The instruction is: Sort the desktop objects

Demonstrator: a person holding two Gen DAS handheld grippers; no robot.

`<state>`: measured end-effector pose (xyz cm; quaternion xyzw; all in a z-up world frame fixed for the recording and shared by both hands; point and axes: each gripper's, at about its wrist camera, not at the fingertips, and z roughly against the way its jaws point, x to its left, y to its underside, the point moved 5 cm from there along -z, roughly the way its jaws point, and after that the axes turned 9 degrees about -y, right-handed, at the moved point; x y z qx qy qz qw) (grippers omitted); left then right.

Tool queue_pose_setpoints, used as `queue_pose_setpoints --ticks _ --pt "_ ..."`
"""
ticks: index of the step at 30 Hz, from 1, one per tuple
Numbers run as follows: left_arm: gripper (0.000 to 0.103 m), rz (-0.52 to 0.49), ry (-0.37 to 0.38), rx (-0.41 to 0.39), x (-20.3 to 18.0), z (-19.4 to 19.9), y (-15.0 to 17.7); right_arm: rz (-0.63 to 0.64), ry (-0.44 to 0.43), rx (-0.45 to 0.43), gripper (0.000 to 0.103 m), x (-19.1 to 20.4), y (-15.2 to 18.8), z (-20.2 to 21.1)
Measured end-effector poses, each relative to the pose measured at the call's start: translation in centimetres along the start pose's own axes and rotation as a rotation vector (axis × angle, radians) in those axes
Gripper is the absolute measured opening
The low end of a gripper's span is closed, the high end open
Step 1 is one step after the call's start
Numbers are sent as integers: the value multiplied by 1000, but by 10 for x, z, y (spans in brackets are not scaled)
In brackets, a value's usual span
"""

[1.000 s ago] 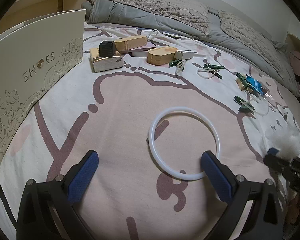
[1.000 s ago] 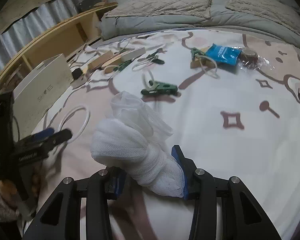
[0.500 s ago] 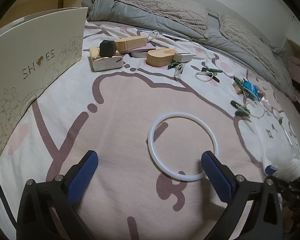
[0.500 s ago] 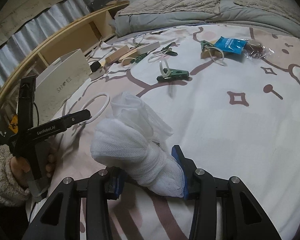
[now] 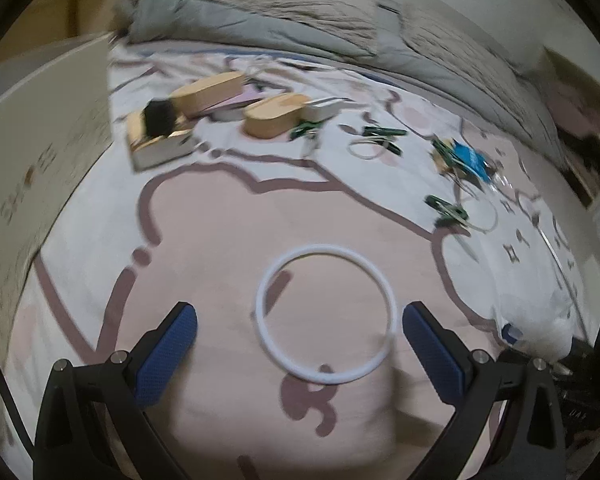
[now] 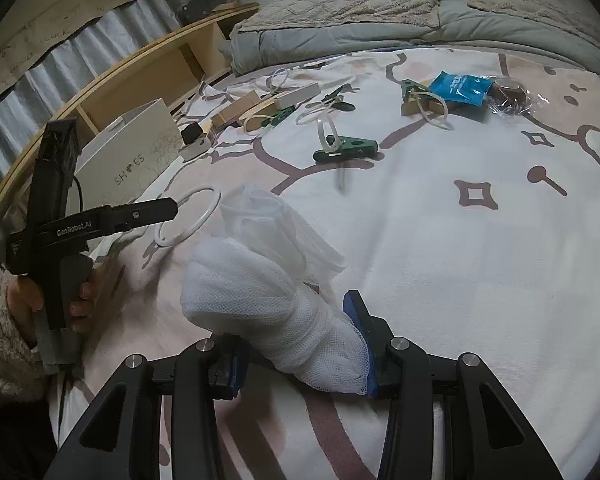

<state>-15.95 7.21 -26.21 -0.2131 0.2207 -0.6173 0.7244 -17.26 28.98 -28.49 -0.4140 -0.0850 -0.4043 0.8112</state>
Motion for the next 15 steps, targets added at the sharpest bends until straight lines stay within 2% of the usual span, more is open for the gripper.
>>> queue_pose_setpoints --ticks 7,11,14,15 --pt "103 -65 -32 16 -11 -19 2 4 2 2 44 -1 0 0" --pt "103 -88 -65 -6 -12 -22 6 14 31 2 44 2 -1 2" --pt "103 -93 -76 -13 -13 -25 8 44 66 7 49 9 -2 4" --pt "103 -92 -76 -15 -12 -25 8 45 62 9 55 11 -3 4"
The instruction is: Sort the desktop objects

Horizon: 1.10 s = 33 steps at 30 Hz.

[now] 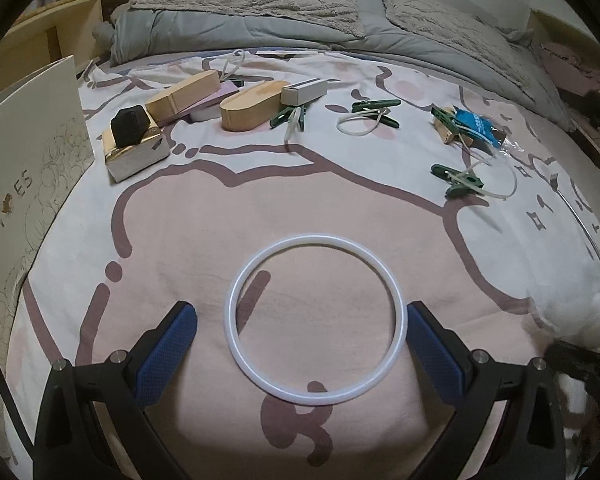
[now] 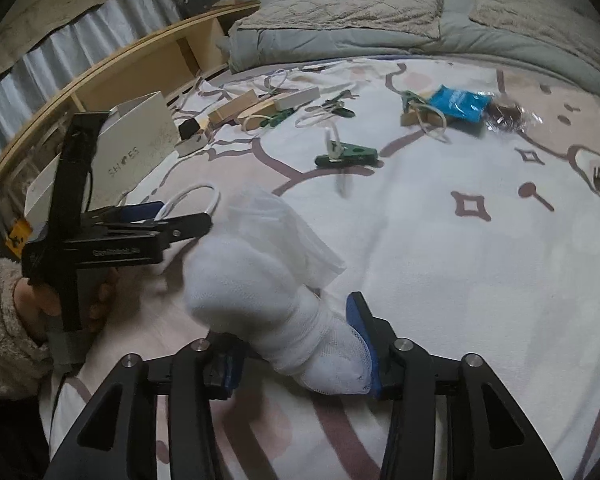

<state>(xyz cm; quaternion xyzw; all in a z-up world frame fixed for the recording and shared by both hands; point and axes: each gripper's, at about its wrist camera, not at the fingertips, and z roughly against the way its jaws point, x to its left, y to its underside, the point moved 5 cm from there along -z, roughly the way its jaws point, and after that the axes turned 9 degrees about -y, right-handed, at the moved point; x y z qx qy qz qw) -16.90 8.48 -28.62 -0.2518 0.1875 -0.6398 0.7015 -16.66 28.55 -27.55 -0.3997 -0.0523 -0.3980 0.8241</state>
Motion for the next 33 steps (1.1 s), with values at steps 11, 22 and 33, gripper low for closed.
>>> queue_pose_setpoints --ticks 11,22,33 --pt "103 -12 -28 -20 -3 -1 2 18 75 121 93 -2 -4 4" --pt "103 -9 -26 -26 -2 -1 3 -2 264 100 93 -32 -16 26" --pt "103 -9 -26 -25 -2 -1 3 -118 267 -15 93 -43 -33 35"
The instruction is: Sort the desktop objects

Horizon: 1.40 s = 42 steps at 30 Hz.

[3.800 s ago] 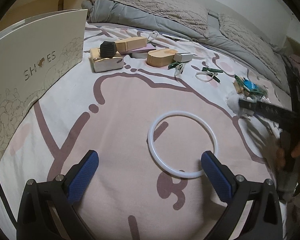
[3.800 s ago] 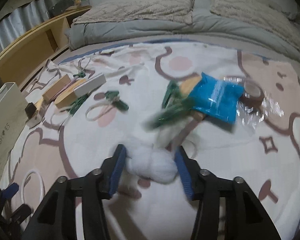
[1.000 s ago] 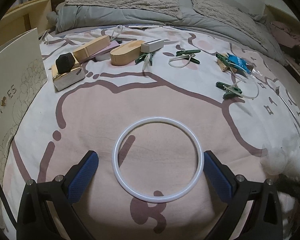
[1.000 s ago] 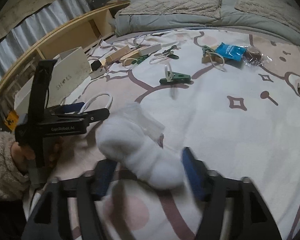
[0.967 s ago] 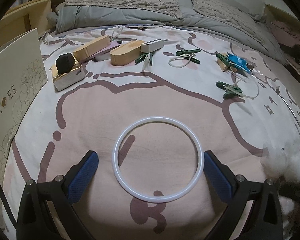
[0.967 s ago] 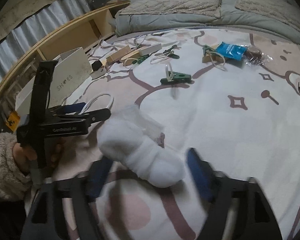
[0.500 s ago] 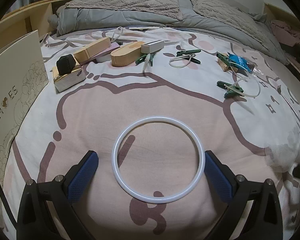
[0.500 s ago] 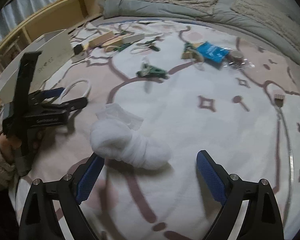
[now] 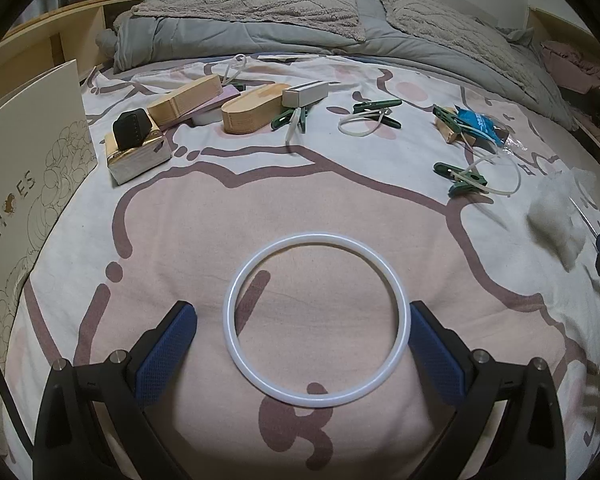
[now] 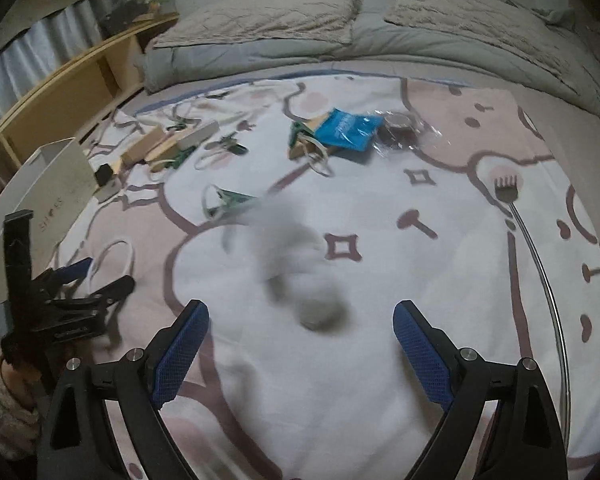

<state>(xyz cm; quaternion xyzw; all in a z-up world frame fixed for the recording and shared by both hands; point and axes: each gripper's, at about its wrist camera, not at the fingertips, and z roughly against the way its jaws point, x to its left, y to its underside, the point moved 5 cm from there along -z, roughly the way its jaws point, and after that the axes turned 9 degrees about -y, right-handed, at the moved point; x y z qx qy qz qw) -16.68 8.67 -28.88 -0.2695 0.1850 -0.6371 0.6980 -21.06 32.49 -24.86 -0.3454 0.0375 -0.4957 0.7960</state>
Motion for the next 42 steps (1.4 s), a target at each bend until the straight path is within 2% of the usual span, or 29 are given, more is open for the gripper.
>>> queue_pose_setpoints --ticks 4,6,8,11,13,14,16,18,22,27,30,36,42 --pt "103 1 1 0 0 0 0 61 49 -2 93 4 -1 -2" --pt "103 1 0 0 0 0 0 46 70 -4 93 -2 -1 -5" --pt "103 1 0 0 0 0 0 28 91 -20 88 -9 -2 -6" --pt "103 1 0 0 0 0 0 21 127 -37 75 -18 -6 -10" --pt "103 1 0 0 0 0 0 31 137 -41 61 -22 -10 -15" --pt "103 1 0 0 0 0 0 38 146 -36 58 -24 -11 -18" --pt "103 2 1 0 0 0 0 50 171 -23 41 -28 -12 -26" --pt "103 1 0 0 0 0 0 54 175 -19 33 -32 -13 -31" --pt "103 2 0 -1 0 0 0 109 130 -31 32 -23 -14 -27" --pt "103 2 1 0 0 0 0 215 -59 -19 32 7 -13 -13" --pt "103 2 0 -1 0 0 1 322 -115 23 32 28 -8 -8" --pt "103 2 0 -1 0 0 1 420 -153 126 32 43 10 -6" --pt "103 3 0 -1 0 0 1 398 -75 170 33 32 20 -22"
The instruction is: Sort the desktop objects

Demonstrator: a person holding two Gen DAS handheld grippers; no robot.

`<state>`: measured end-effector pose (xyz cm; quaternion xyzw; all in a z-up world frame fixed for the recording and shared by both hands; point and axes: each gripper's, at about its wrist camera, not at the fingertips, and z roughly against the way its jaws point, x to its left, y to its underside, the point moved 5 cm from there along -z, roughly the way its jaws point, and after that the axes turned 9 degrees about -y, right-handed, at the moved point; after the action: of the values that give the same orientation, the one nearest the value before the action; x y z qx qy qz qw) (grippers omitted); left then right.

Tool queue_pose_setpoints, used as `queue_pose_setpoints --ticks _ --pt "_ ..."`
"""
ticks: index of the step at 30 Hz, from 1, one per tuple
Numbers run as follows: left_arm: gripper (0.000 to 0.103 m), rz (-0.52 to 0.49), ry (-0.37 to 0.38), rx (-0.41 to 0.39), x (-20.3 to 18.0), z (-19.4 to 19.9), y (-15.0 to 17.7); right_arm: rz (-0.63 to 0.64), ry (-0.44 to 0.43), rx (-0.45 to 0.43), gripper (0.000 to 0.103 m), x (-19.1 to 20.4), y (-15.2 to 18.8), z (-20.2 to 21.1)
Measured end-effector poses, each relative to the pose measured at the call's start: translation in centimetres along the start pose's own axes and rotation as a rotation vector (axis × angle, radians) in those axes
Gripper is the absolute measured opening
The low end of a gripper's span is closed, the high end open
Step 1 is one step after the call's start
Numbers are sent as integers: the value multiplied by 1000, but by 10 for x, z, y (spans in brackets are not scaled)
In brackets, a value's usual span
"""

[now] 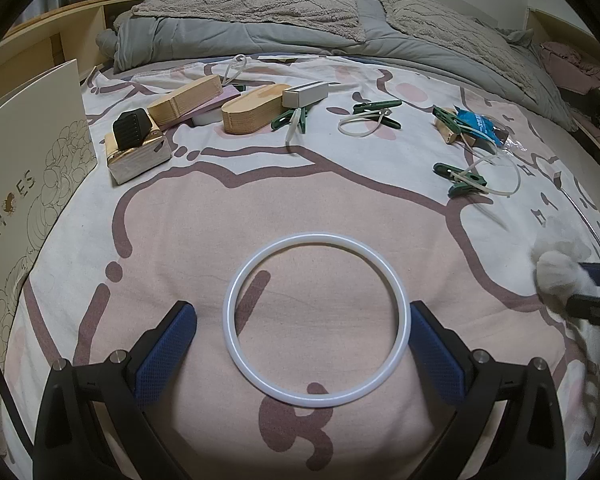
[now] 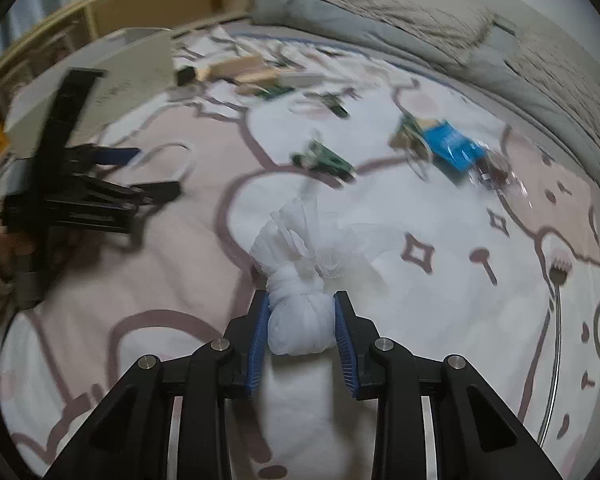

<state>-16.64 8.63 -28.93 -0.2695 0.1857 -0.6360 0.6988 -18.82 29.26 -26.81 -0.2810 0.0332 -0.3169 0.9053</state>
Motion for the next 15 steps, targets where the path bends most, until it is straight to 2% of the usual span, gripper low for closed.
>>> queue_pose_setpoints --ticks 2,4,15 --pt "103 0 0 0 0 0 0 -10 9 7 43 -1 3 -2" --pt "103 0 0 0 0 0 0 -9 46 10 71 -4 4 -1" --pt "103 1 0 0 0 0 0 -51 139 51 73 -24 19 3"
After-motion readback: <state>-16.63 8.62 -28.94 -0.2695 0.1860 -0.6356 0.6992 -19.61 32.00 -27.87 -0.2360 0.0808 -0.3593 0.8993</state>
